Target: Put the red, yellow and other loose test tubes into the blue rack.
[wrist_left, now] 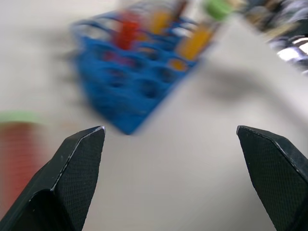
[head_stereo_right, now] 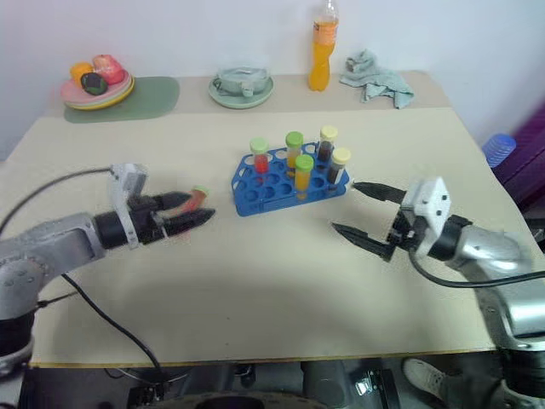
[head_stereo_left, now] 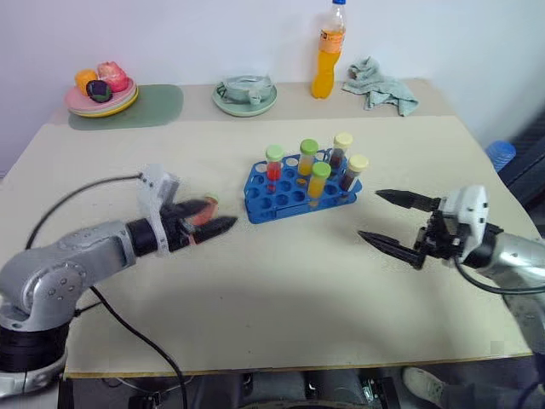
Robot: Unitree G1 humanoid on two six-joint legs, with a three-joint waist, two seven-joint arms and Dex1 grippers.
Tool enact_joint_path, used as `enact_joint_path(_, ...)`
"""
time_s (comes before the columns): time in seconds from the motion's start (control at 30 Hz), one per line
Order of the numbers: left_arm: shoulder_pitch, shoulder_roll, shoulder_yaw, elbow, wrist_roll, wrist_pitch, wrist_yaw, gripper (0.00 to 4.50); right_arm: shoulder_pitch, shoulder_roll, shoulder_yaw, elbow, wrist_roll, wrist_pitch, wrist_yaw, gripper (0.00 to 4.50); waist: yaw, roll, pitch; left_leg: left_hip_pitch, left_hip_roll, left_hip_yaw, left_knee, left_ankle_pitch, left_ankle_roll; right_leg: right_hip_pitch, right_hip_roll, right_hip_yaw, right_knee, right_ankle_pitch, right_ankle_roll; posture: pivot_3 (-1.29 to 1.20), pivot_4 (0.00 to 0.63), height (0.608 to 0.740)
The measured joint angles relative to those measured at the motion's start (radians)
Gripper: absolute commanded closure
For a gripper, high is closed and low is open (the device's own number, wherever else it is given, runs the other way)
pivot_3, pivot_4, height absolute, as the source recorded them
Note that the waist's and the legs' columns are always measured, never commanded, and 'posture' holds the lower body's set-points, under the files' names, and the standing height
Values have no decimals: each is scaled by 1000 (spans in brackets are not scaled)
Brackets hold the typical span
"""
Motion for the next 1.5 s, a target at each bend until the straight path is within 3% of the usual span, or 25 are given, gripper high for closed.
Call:
enact_joint_path(0.17,-177,-17,-16,88,57,60,98,0,-11,-33,-25,-22,51,68,33,372,9,-4,2,-2,0,0,0,0,3,0,0,0,-3,0,0,0,150,740)
enact_joint_path(0.53,-416,-184,-76,292,196,526,342,0,-119,0,33,53,-39,-18,103,372,10,-10,6,-3,0,0,5,0,5,0,5,-2,1,1,2,0,150,740)
enact_joint_path(0.8,-516,-277,-104,519,159,541,584,0,-184,60,90,70,-71,-32,93,372,13,-11,6,-3,0,0,5,1,4,0,5,-2,3,3,6,0,150,740)
enact_joint_path(0.9,-555,-310,-107,620,151,541,667,900,-188,72,99,69,-84,-33,89,341,11,-12,7,-3,-1,0,6,1,4,0,5,-2,3,4,7,0,150,740)
enact_joint_path(1.1,-655,-331,-108,813,102,541,780,3691,-187,78,100,64,-92,-32,72,341,10,-13,8,-3,0,0,6,1,4,0,5,-2,3,4,8,0,150,740)
enact_joint_path(1.23,-669,-317,-110,858,36,539,827,3738,-177,78,99,52,-94,-27,59,341,10,-13,8,-3,0,0,6,1,3,0,4,-2,3,4,8,0,150,740)
enact_joint_path(1.33,-634,-251,-146,827,-74,539,830,3738,-158,78,97,37,-95,-26,49,341,4,-13,8,-3,0,0,4,3,-1,-1,2,-1,3,4,8,0,150,740)
enact_joint_path(1.43,-499,-145,-159,614,-170,537,678,3738,-133,78,84,21,-95,-23,36,341,-5,-13,8,-3,0,1,1,5,-7,-3,1,0,3,4,8,0,150,740)
enact_joint_path(1.5,-369,-60,-156,358,-162,447,481,3738,-126,79,75,14,-94,-19,24,341,-13,-14,8,-3,0,1,0,4,-9,-3,1,0,3,4,6,0,150,740)
